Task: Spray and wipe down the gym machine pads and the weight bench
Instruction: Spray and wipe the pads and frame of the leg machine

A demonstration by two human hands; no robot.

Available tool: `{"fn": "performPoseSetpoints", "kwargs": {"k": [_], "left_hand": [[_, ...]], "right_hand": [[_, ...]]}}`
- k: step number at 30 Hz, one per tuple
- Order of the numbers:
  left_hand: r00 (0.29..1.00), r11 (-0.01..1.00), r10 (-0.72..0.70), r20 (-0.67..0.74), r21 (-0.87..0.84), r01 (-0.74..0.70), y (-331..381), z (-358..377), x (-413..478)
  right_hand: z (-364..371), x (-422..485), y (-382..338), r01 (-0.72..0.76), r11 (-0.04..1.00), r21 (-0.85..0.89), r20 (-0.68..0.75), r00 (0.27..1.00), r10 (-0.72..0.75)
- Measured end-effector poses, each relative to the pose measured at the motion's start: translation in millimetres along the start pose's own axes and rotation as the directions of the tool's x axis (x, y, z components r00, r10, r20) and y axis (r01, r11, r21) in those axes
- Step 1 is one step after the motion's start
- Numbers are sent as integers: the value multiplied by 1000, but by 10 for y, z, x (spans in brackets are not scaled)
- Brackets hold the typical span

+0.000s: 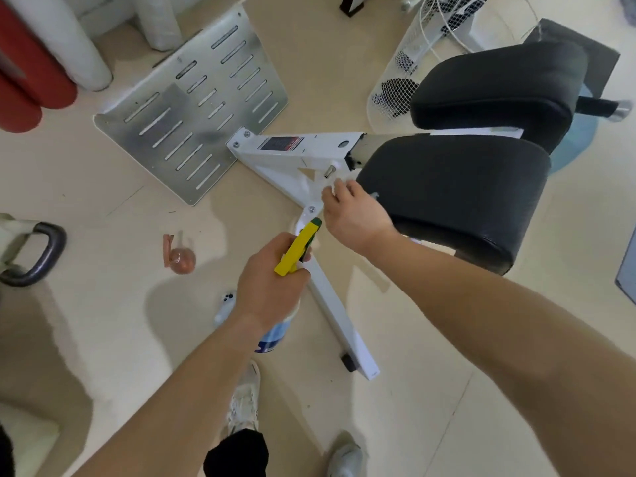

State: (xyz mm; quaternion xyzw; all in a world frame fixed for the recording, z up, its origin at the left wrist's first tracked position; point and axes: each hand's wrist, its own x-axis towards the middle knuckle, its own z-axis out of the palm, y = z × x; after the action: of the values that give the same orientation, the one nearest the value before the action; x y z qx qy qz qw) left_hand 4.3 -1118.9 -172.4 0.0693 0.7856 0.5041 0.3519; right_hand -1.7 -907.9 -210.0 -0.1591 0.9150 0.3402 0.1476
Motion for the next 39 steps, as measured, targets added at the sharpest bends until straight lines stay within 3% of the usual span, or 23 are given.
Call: {"fn": "performPoseSetpoints", "kwargs": {"k": [6, 17, 22, 27, 30, 32, 33, 36, 39], "left_hand": [[999, 997, 28, 18, 75, -29, 175, 72, -96], [991, 995, 96, 91, 32, -99, 554, 852, -712], [990, 994, 108, 86, 17, -110, 520, 1187, -873], [991, 991, 114, 69, 62, -118, 453, 1381, -947], [989, 989, 132, 71, 51, -136, 422, 1468, -976], [988, 989, 143, 59, 27, -145, 422, 1543, -991], [988, 988, 149, 49, 23, -150, 427, 1571, -993], [986, 985, 168, 16, 38, -168, 444, 1640, -1009], [983, 983, 184, -15, 35, -183, 491, 1676, -1072]], "right_hand": [[-37, -363, 38, -40, 999, -35, 12, 999, 41], [64, -2262, 636, -71, 997, -30, -383, 922, 54], [442, -2512, 684, 32, 995, -91, -480, 874, -72], [1074, -2640, 539, 140, 977, -159, -503, 840, -202], [1415, -2755, 408, 208, 943, -260, -398, 867, -300], [1493, -2810, 277, 218, 969, -113, -298, 924, -242], [1452, -2782, 277, 183, 980, -80, -339, 919, -199], [1178, -2658, 437, 191, 959, -208, -520, 809, -274], [749, -2545, 678, 117, 987, -111, -695, 701, -161]]}}
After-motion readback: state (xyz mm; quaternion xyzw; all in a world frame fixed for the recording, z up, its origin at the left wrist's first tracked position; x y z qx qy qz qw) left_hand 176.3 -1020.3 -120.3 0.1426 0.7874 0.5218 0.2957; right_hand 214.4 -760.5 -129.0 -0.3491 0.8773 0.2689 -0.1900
